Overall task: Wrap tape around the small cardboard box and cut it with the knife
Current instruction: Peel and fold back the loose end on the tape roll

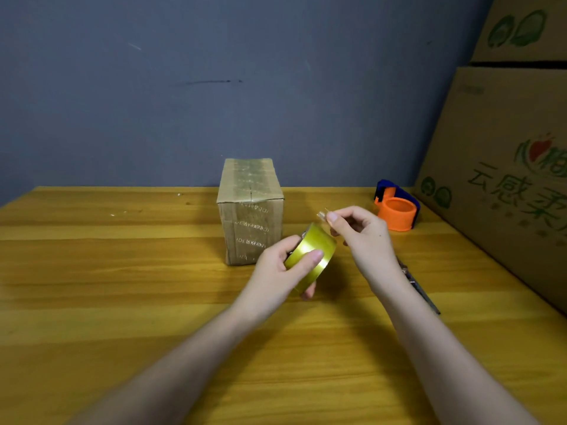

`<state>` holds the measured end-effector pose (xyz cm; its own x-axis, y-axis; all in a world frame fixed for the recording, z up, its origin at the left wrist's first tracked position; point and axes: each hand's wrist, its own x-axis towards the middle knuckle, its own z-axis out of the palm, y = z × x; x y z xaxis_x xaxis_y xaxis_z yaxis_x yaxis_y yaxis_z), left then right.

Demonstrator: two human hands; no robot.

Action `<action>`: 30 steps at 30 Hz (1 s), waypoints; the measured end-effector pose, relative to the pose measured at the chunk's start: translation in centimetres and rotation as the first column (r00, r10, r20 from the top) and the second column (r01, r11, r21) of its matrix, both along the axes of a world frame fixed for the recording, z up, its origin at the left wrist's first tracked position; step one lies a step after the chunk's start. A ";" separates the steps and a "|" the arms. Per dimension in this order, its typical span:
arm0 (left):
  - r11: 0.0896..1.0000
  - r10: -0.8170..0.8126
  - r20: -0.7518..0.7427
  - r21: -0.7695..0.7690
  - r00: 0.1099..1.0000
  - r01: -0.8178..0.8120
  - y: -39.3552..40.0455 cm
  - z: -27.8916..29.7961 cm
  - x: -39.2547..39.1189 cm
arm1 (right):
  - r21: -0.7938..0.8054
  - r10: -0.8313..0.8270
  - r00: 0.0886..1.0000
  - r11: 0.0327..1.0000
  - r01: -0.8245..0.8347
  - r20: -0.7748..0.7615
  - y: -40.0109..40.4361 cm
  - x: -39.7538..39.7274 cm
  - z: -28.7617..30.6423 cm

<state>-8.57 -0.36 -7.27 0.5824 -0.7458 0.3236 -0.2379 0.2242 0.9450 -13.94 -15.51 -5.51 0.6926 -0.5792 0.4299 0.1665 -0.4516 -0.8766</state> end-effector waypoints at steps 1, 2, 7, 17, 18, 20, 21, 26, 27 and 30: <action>1.000 -0.001 -0.001 -0.005 1.000 0.001 -0.1 -0.1 0.0 | 0.007 0.007 1.000 1.000 -0.007 -0.011 0.0 0.0 -0.1; 1.000 -0.004 0.003 -0.007 1.000 0.004 -0.1 -0.1 0.1 | 0.016 0.014 1.000 1.000 -0.013 -0.017 0.0 0.0 -0.2; 1.000 0.013 0.046 0.001 0.999 -0.013 0.0 -0.2 -0.1 | 0.070 0.050 0.999 0.996 -0.049 -0.021 0.3 0.0 -0.3; 0.994 0.099 0.143 0.033 0.985 -0.104 0.0 -0.9 0.1 | 0.194 0.059 0.997 0.980 -0.050 -0.040 1.3 -0.2 -0.8; 0.992 0.114 0.159 0.038 0.981 -0.121 0.0 -1.1 0.2 | 0.229 0.069 0.996 0.972 -0.056 -0.049 1.2 -0.2 -0.9; 0.987 0.138 0.191 0.053 0.972 -0.150 0.0 -1.4 0.3 | 0.307 0.102 0.992 0.949 -0.075 -0.075 1.1 -0.1 -1.1; 0.985 0.143 0.213 0.060 0.967 -0.159 0.0 -1.6 0.4 | 0.344 0.114 0.990 0.936 -0.078 -0.085 1.0 0.0 -1.3; 0.983 0.116 0.339 0.096 0.933 -0.157 -0.2 -2.2 0.4 | 0.488 0.096 0.994 0.871 -0.056 -0.059 0.8 0.3 -2.4; 0.985 0.119 0.325 0.080 0.938 -0.152 -0.1 -2.1 0.4 | 0.442 0.053 0.997 0.897 -0.021 -0.061 0.6 0.4 -2.5; 0.987 0.138 0.291 0.041 0.947 -0.156 0.0 -1.8 0.2 | 0.186 -0.162 0.987 0.969 0.161 -0.011 0.0 0.2 -2.8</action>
<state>-8.37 -0.35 -9.08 0.5768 -0.6828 0.4484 -0.5264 0.1091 0.8432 -13.71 -15.46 -8.35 0.5820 -0.7531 0.3067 0.1085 -0.3019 -0.9471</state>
